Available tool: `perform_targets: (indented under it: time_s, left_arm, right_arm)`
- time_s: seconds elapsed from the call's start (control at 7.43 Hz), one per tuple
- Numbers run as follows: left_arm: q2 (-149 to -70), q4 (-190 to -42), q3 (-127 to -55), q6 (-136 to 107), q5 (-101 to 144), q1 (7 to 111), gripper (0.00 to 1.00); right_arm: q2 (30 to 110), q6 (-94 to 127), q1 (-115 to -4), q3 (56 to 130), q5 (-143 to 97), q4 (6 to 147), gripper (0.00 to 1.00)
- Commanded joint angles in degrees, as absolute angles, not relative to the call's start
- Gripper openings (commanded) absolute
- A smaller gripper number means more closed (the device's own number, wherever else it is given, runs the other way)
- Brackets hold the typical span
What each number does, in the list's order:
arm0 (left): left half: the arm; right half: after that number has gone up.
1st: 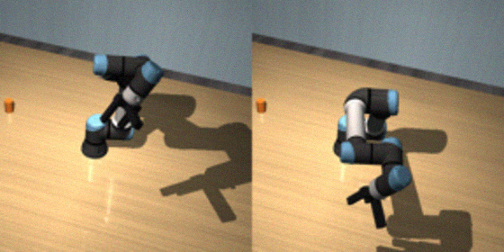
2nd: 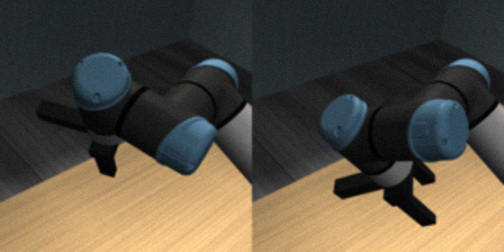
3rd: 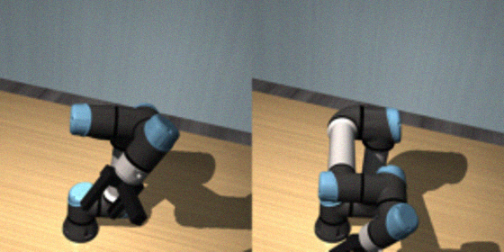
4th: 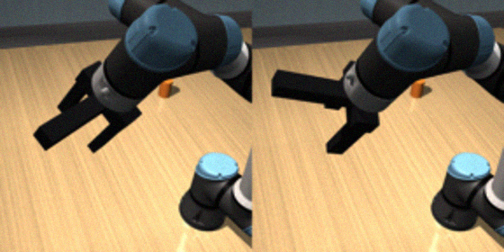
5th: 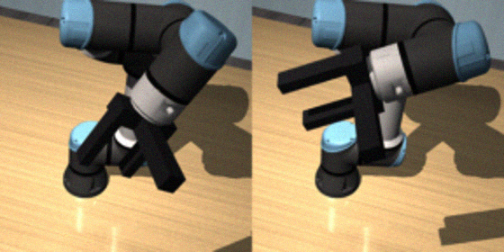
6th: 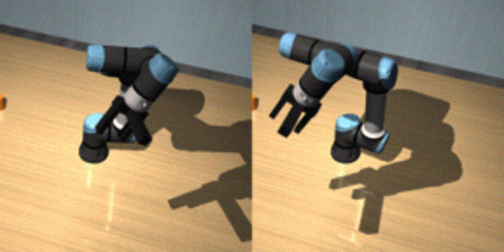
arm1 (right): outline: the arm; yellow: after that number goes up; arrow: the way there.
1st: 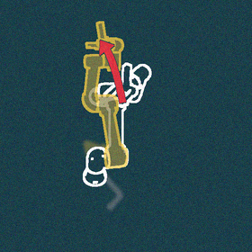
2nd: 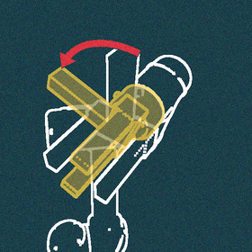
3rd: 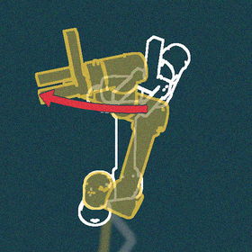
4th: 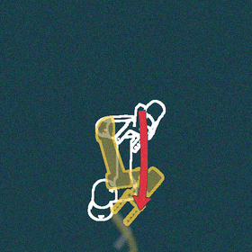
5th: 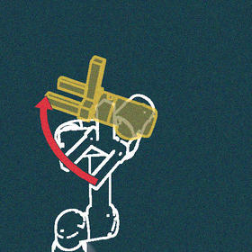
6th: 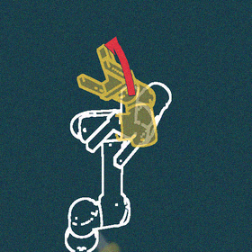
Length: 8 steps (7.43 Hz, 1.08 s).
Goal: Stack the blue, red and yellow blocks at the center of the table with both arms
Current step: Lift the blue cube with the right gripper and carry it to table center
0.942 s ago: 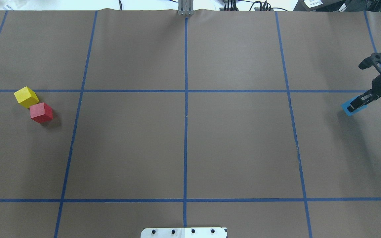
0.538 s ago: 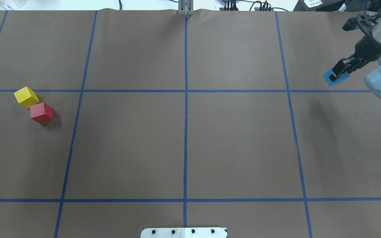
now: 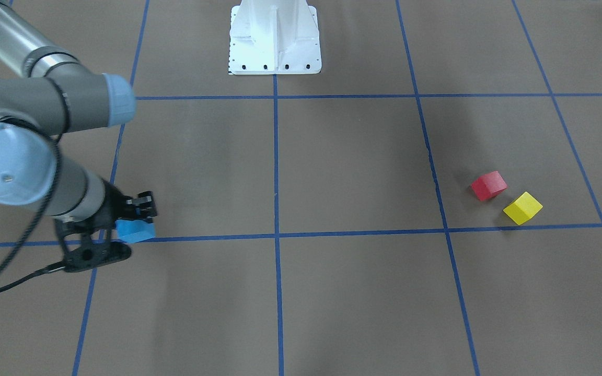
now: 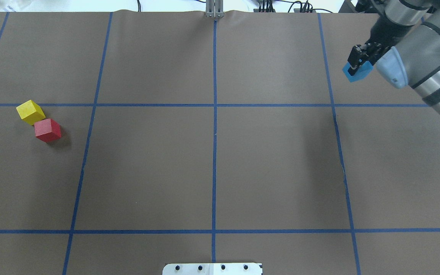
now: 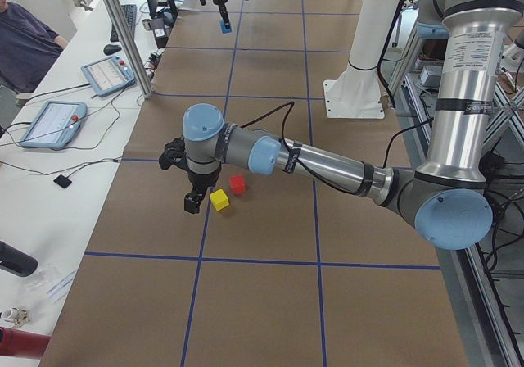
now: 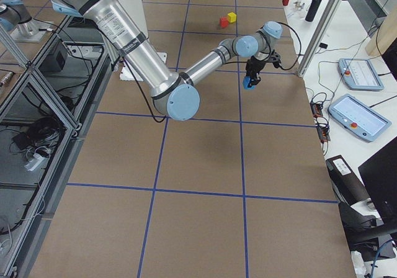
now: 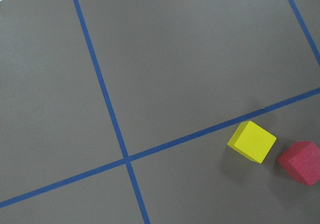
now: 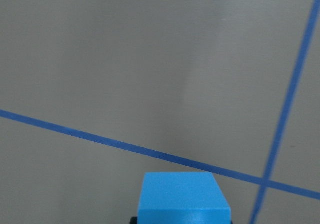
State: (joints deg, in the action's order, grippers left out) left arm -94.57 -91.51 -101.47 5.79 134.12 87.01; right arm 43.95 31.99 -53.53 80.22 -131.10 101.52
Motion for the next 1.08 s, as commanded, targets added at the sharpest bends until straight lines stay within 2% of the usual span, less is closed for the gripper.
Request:
perform_targets:
  time_s: [0.0, 0.4, 0.94]
  left_arm:
    - [-94.57, -91.50, -101.51, 5.80, 134.12, 87.01, 1.00]
    - [-94.57, -91.58, -101.43, 5.89, 134.12, 87.01, 1.00]
    - [-94.57, -91.58, -101.34, 5.89, 134.12, 87.01, 1.00]
  right_arm:
    - [35.43, 48.62, -44.42, 70.97, -127.10, 92.53, 0.00]
    - [35.24, 53.87, -36.76, 68.74, -118.94, 88.07, 0.00]
    - [33.32, 56.67, -35.34, 67.42, -118.48, 86.14, 0.00]
